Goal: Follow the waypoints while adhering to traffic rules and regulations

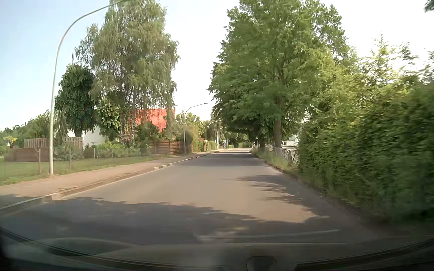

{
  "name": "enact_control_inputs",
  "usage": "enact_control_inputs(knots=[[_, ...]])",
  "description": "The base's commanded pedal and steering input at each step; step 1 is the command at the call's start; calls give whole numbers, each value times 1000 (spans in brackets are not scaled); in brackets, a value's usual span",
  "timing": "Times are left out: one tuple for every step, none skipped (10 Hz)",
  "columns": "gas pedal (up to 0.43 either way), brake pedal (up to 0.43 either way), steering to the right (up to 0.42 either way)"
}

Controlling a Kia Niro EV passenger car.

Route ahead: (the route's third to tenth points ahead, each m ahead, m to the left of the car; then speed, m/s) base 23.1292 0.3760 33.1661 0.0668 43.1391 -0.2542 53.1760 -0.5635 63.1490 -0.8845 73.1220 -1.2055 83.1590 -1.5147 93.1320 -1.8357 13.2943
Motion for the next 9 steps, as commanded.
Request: enact_control_inputs(knots=[[130, 6, 4], [130, 6, 4], [130, 6, 3], [130, 6, 3], [130, 6, 3], [130, 6, 3], [130, 6, 3], [130, 6, 3], [130, 6, 3]])
